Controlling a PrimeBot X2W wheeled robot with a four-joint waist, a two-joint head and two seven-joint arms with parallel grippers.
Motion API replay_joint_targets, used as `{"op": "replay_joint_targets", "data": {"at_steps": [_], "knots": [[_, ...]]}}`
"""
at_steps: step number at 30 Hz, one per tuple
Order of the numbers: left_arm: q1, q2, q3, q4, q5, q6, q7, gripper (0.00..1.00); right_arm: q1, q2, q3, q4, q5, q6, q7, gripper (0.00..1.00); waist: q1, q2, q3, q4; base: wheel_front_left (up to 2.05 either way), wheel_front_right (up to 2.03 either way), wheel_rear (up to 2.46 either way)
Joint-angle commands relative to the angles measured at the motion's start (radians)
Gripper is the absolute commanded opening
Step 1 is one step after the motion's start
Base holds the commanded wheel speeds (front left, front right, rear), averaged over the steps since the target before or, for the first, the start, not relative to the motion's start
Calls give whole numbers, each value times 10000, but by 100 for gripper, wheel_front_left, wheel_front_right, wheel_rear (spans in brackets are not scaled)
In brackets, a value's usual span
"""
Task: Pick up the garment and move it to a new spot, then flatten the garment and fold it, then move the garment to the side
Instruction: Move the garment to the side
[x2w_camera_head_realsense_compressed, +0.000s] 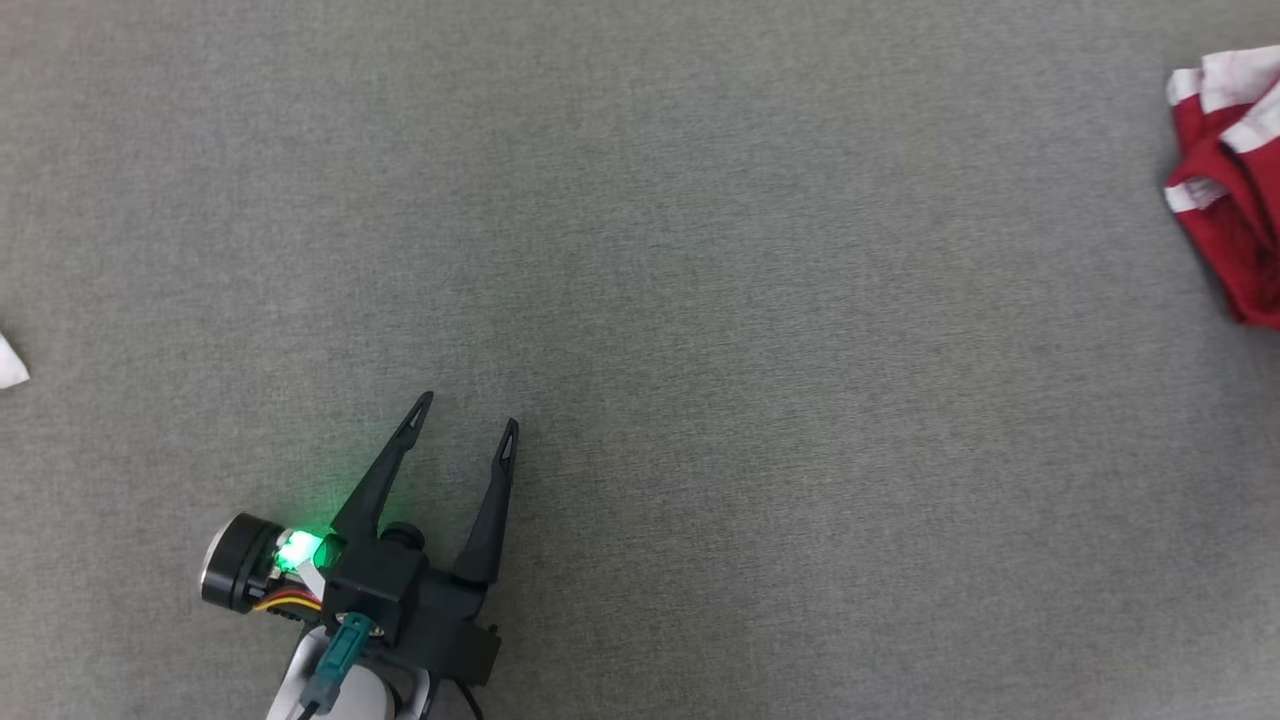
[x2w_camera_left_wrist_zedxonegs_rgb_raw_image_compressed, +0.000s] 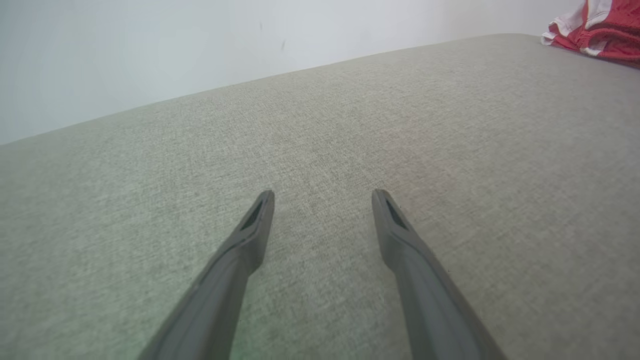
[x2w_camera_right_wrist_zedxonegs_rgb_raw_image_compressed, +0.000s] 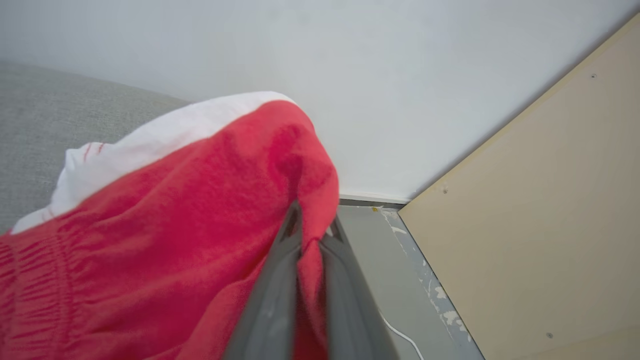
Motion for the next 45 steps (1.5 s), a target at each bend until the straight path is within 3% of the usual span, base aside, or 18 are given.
{"op": "replay_joint_targets", "data": {"at_steps": [1,2,7,10,16,27,45], "knots": [[-9,120,19,118,-24,65,-12,100,-79,14,-393,-98,-380,-27,175,80,-1,-1,143,149,0,0,0],[-4,117,6,146,-38,91,-10,100,-110,162,-779,-252,-590,-27,163,100,-1,-1,141,151,0,0,0],[28,52,-12,237,-136,200,-10,100,-82,1092,-2235,-1239,-1790,-27,66,100,-1,-1,-66,151,0,0,0],[128,-6,121,237,-252,321,-12,100,-114,1698,-2500,-1667,-2079,-27,-51,100,-1,-1,-303,162,0,0,0],[296,-48,329,217,-352,454,-19,100,177,2516,-1631,-2353,-1273,-27,-109,100,-1,-1,-703,187,0,0,0],[895,-355,1054,145,-569,634,-21,100,3346,3832,1167,-4824,2488,-27,-99,100,-1,-1,-1688,609,0,0,0],[1941,-758,2362,411,-835,481,-21,100,6682,4926,3254,-5393,4708,-28,-101,100,-1,-1,-3316,1059,0,0,0]]}}
